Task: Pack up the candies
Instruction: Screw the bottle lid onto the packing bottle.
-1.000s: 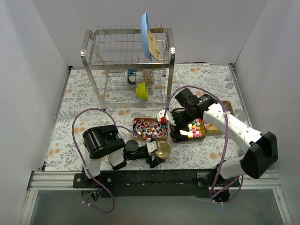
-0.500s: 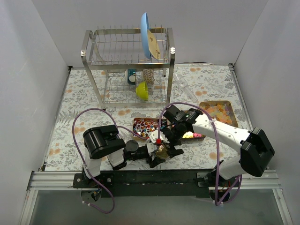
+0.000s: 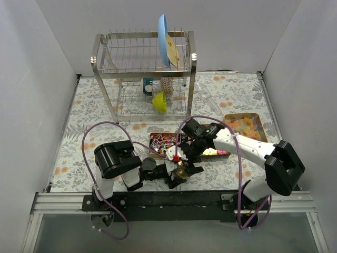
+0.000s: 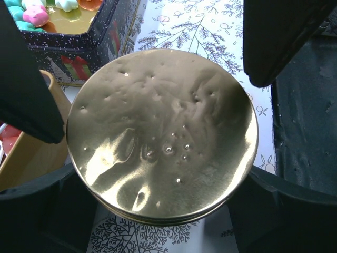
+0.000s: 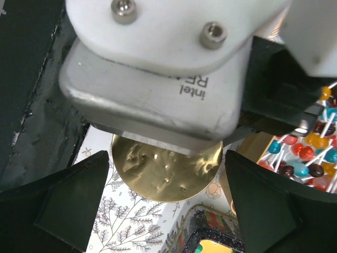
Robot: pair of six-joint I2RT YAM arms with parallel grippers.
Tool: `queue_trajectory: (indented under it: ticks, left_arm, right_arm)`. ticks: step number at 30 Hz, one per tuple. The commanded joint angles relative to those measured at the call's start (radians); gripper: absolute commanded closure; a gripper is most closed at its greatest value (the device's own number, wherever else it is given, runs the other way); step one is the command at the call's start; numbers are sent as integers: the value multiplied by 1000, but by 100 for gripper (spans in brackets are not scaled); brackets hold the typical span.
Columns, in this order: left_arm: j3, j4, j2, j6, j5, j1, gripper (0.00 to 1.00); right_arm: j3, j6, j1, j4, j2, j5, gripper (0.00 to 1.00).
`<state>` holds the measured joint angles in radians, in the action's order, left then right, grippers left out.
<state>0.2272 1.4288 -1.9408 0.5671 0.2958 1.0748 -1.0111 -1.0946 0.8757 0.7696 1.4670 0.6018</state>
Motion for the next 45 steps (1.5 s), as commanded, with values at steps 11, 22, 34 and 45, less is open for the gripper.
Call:
queue_trajectory:
  ticks: [11,22,34,45]
  left_arm:
    - [-74,349,-150,-29,-127,10,100]
    - [-60,329,-156,-27,-126,7,100]
    - [-61,309,-147,-45,-84,7,100]
    - [-54,283,-142,-39,-80,7,100]
  right_arm:
    - [29,12,5,105,-34,-42,2]
    - [91,62,3,256,-135,-66,2]
    - [77,157,-136,214,-164,-114,2]
    - [-61,173,-97,93,-54,84,2]
